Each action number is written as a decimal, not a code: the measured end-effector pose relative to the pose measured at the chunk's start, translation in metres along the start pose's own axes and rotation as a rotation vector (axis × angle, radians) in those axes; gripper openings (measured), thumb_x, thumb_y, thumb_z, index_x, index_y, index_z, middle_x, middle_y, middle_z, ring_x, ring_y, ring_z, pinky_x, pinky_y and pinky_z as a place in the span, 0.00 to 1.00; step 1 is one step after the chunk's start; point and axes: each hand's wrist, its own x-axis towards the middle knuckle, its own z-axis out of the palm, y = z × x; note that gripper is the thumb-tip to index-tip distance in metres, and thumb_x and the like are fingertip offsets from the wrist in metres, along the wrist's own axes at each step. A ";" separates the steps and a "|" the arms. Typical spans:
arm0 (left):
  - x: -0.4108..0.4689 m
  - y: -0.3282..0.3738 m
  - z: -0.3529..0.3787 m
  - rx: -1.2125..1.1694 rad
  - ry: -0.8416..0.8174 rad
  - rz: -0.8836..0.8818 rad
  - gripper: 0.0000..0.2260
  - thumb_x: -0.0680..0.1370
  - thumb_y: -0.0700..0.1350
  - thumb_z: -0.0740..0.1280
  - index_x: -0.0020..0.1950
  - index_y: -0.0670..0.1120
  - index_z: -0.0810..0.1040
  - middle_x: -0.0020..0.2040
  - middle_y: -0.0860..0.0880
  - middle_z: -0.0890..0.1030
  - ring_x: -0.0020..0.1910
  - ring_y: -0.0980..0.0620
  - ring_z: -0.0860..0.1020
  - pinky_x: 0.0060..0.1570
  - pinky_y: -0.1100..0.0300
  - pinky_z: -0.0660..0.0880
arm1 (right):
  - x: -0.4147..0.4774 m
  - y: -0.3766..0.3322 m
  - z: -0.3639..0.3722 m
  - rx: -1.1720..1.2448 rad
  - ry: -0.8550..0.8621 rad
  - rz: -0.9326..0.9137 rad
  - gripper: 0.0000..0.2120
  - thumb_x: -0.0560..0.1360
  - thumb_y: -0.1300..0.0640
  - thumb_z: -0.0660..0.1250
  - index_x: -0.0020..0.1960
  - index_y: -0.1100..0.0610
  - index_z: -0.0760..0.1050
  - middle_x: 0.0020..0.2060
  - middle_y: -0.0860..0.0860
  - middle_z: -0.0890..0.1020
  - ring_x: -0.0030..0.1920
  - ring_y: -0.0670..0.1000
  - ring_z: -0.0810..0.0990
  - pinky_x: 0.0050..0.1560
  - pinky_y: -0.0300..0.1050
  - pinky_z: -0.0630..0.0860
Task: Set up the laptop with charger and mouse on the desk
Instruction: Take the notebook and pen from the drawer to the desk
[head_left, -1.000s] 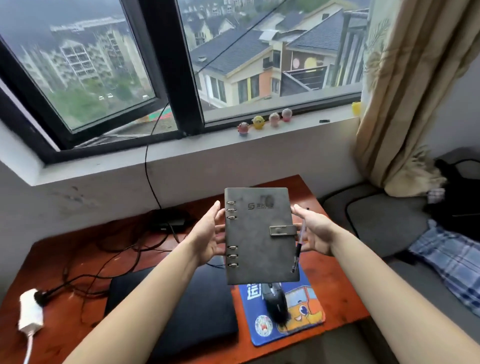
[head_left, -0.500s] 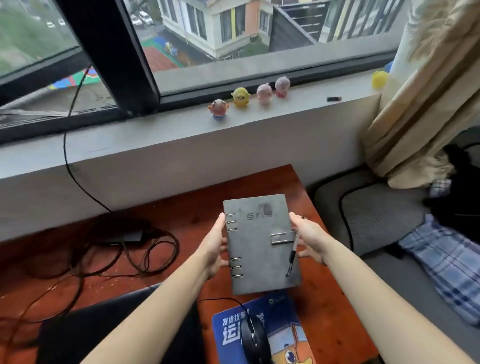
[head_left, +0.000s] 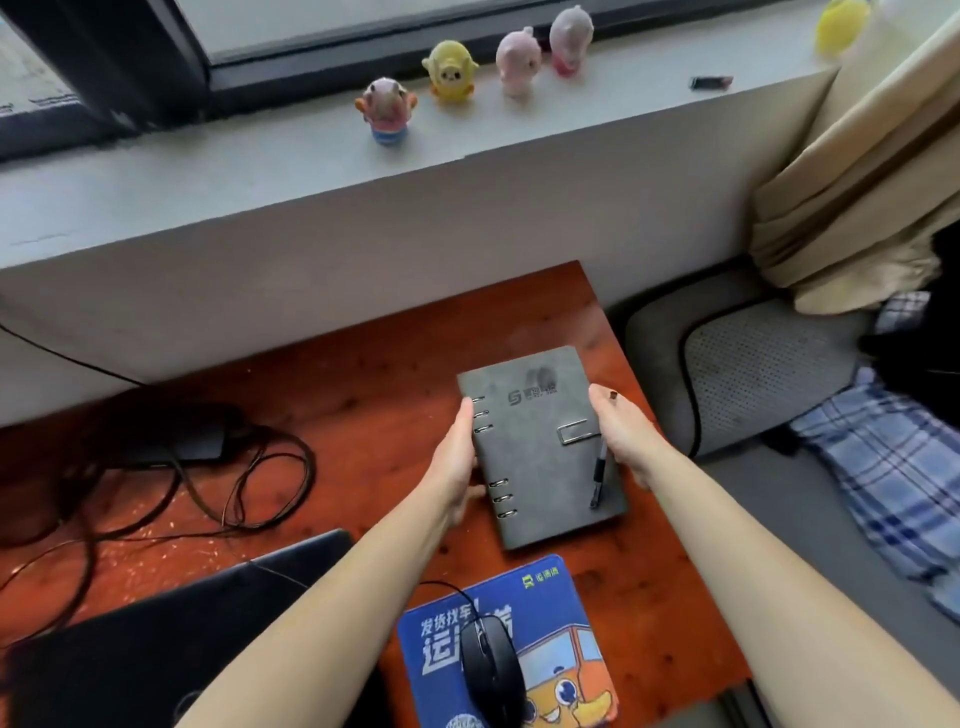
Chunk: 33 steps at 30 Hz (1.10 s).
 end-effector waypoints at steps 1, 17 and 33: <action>0.001 0.001 0.001 -0.011 0.018 0.019 0.21 0.82 0.65 0.52 0.53 0.55 0.80 0.50 0.54 0.83 0.50 0.54 0.79 0.62 0.45 0.74 | 0.002 0.000 0.001 0.004 -0.001 -0.013 0.19 0.81 0.42 0.53 0.50 0.53 0.76 0.48 0.50 0.82 0.48 0.51 0.78 0.43 0.43 0.72; -0.005 -0.021 -0.007 0.149 -0.078 0.061 0.38 0.77 0.73 0.44 0.75 0.52 0.70 0.72 0.56 0.74 0.73 0.56 0.69 0.76 0.51 0.58 | -0.014 0.034 0.005 0.032 0.092 -0.059 0.20 0.82 0.41 0.58 0.64 0.51 0.79 0.66 0.52 0.79 0.68 0.56 0.75 0.72 0.52 0.69; -0.119 -0.104 -0.155 0.937 0.693 0.364 0.28 0.83 0.56 0.56 0.80 0.43 0.58 0.81 0.42 0.53 0.79 0.42 0.54 0.75 0.45 0.58 | -0.080 -0.005 0.099 -0.388 -0.053 -0.561 0.17 0.82 0.48 0.63 0.67 0.53 0.75 0.53 0.53 0.77 0.56 0.54 0.78 0.61 0.48 0.71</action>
